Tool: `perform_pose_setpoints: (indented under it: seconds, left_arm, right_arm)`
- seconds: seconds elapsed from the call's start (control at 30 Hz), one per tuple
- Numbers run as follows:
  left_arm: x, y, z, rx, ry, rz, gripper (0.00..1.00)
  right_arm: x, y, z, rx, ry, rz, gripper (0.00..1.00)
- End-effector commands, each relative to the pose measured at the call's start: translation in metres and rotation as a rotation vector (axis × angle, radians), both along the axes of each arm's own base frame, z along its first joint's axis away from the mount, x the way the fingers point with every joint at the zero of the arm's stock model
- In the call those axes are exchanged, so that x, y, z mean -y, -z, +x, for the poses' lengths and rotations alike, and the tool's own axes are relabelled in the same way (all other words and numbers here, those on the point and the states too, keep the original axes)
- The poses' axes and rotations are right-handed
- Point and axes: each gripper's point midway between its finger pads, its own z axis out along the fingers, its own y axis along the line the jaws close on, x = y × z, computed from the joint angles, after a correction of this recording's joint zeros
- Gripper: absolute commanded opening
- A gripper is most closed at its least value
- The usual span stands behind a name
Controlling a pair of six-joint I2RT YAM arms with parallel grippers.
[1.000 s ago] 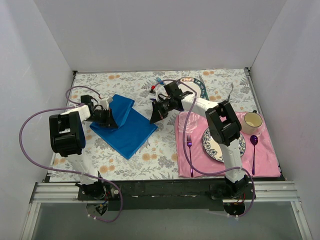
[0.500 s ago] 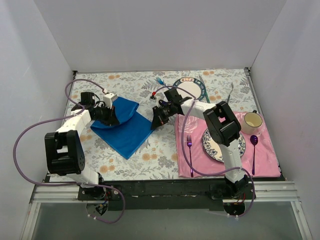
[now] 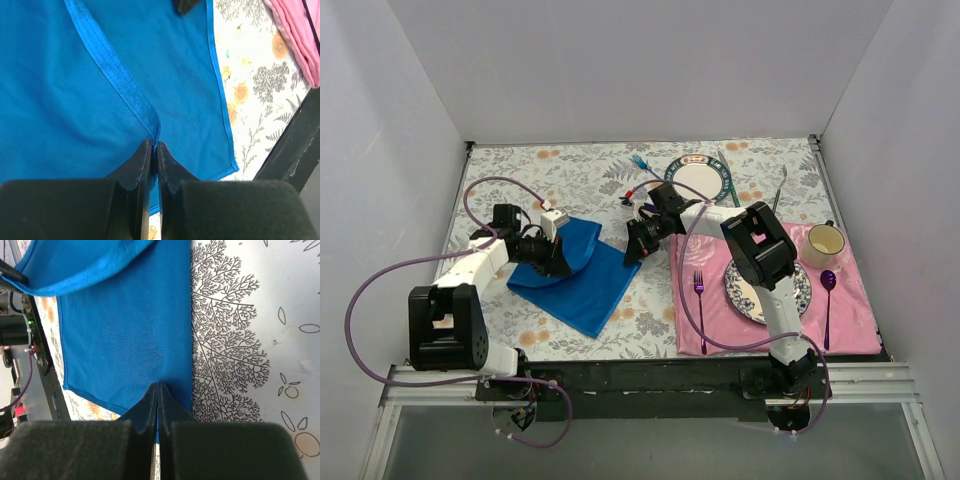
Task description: Fold the napkin into a case and place the utensils inside
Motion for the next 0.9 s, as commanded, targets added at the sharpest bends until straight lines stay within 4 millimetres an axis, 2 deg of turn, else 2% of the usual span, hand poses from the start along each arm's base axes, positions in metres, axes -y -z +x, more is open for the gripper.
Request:
perform_pose_setpoints:
  seconds: [0.0, 0.1, 0.23, 0.37, 0.47, 0.5, 0.53, 0.57, 0.6, 0.63, 0.67, 0.7, 0.73, 0.77, 0.8, 0.83, 0.87]
  left_arm:
    - [0.001, 0.003, -0.012, 0.031, 0.025, 0.011, 0.00]
    - [-0.010, 0.025, -0.010, 0.000, -0.035, 0.076, 0.00]
    - [-0.023, 0.051, 0.006, -0.024, -0.136, 0.147, 0.00]
    - [-0.031, 0.071, 0.019, -0.079, -0.192, 0.187, 0.00]
    - [-0.032, 0.072, 0.027, -0.086, -0.201, 0.193, 0.00]
    - [-0.031, 0.072, 0.028, -0.084, -0.198, 0.186, 0.00]
    - [-0.030, 0.069, 0.031, -0.079, -0.200, 0.177, 0.00]
    - [-0.029, 0.068, 0.032, -0.077, -0.202, 0.173, 0.00]
    - [-0.030, 0.068, 0.032, -0.081, -0.207, 0.172, 0.00]
    - [-0.029, 0.068, 0.033, -0.086, -0.211, 0.171, 0.00]
    - [-0.029, 0.067, 0.033, -0.088, -0.212, 0.171, 0.00]
    - [-0.029, 0.066, 0.034, -0.089, -0.216, 0.169, 0.00]
    - [-0.029, 0.066, 0.034, -0.086, -0.220, 0.167, 0.00]
    - [-0.028, 0.065, 0.033, -0.089, -0.222, 0.161, 0.00]
    - [-0.027, 0.065, 0.033, -0.091, -0.225, 0.154, 0.00]
    - [-0.027, 0.063, 0.033, -0.085, -0.232, 0.152, 0.00]
    - [-0.026, 0.063, 0.032, -0.092, -0.239, 0.147, 0.00]
  right_arm:
    - [0.004, 0.016, 0.002, 0.034, 0.004, -0.037, 0.01]
    - [0.003, 0.015, 0.002, 0.037, 0.001, -0.036, 0.01]
    - [0.000, 0.012, 0.012, 0.069, 0.005, -0.038, 0.01]
    - [-0.013, 0.010, 0.036, 0.135, -0.002, -0.032, 0.01]
    - [-0.019, -0.004, 0.045, 0.154, -0.011, -0.010, 0.01]
    - [-0.025, -0.022, 0.047, 0.166, -0.028, 0.032, 0.01]
    - [-0.024, -0.030, 0.045, 0.157, -0.033, 0.048, 0.01]
    - [-0.026, -0.053, 0.043, 0.179, -0.035, 0.091, 0.01]
    - [-0.021, -0.053, 0.025, 0.094, -0.029, 0.102, 0.01]
    - [-0.019, -0.060, 0.015, 0.072, -0.027, 0.124, 0.01]
    - [-0.021, -0.086, 0.012, 0.101, -0.019, 0.182, 0.01]
    - [-0.020, -0.095, 0.002, 0.038, 0.002, 0.203, 0.01]
    - [-0.013, -0.083, -0.016, -0.038, 0.022, 0.178, 0.01]
    - [-0.012, -0.096, -0.022, -0.041, 0.036, 0.199, 0.01]
    - [-0.013, -0.100, -0.023, -0.031, 0.054, 0.226, 0.01]
    - [-0.007, -0.088, -0.037, -0.124, 0.102, 0.193, 0.01]
    - [-0.005, -0.092, -0.040, -0.125, 0.126, 0.203, 0.01]
